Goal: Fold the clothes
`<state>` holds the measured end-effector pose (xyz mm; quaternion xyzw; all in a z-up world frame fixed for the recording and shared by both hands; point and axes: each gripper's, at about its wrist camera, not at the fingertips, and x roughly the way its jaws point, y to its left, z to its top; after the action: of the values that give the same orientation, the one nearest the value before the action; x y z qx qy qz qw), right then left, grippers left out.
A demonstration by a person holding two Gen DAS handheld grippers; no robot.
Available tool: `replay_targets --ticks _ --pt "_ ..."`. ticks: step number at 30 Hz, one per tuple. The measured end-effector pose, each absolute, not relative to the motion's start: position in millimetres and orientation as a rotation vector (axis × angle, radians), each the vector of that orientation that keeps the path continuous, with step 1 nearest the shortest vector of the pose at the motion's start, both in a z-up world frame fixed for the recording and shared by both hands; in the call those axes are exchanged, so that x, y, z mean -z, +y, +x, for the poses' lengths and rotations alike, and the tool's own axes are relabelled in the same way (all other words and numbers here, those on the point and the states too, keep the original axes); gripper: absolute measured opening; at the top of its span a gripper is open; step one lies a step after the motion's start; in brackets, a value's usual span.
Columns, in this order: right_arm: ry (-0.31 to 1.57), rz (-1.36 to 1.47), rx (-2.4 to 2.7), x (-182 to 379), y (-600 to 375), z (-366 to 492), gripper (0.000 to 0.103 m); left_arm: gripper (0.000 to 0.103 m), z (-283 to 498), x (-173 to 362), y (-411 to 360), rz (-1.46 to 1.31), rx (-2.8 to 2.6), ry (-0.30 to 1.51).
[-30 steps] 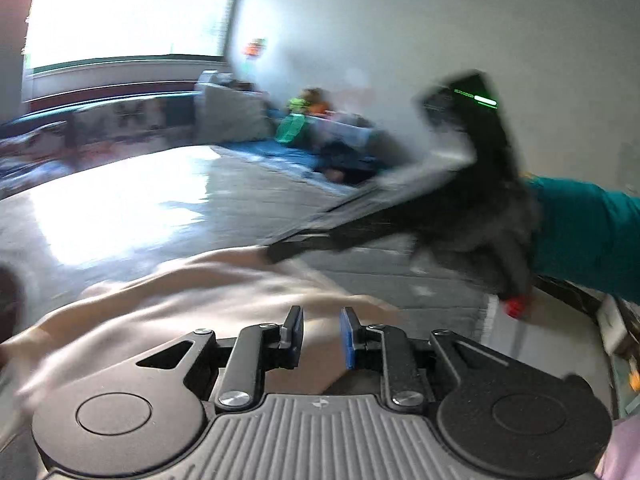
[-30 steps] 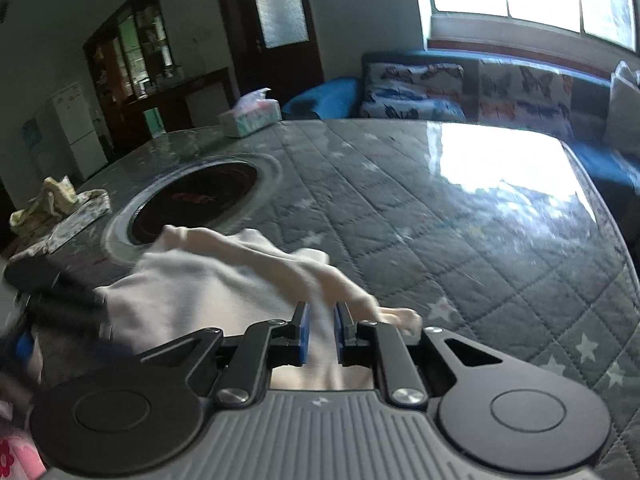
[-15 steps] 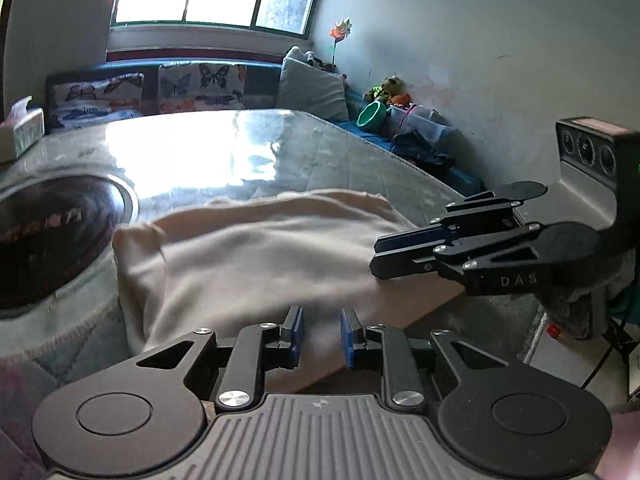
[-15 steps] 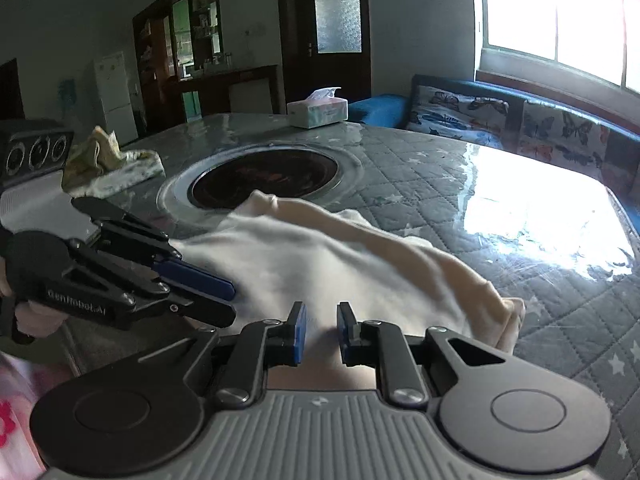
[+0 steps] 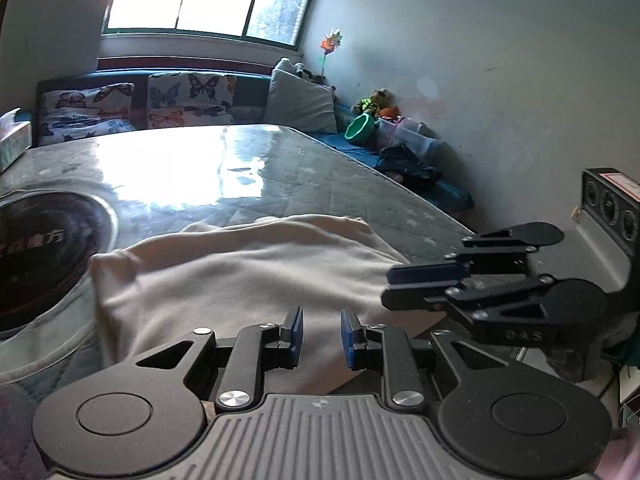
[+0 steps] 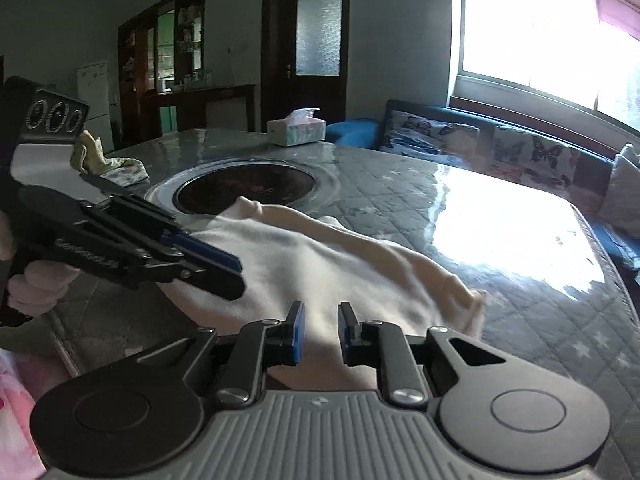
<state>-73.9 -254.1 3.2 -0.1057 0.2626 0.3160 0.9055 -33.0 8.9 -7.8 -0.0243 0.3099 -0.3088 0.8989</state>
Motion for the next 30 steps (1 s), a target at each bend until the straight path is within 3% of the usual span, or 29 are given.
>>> replay_targets --ticks 12,21,30 --pt "0.551 -0.233 -0.640 15 -260 -80 0.017 0.022 -35 18 0 -0.039 0.650 0.661" --pt "0.534 -0.232 -0.765 -9 -237 -64 0.017 0.023 -57 7 47 -0.083 0.499 0.638" --pt "0.596 -0.278 -0.825 10 -214 -53 0.018 0.022 -64 20 82 -0.146 0.421 0.686"
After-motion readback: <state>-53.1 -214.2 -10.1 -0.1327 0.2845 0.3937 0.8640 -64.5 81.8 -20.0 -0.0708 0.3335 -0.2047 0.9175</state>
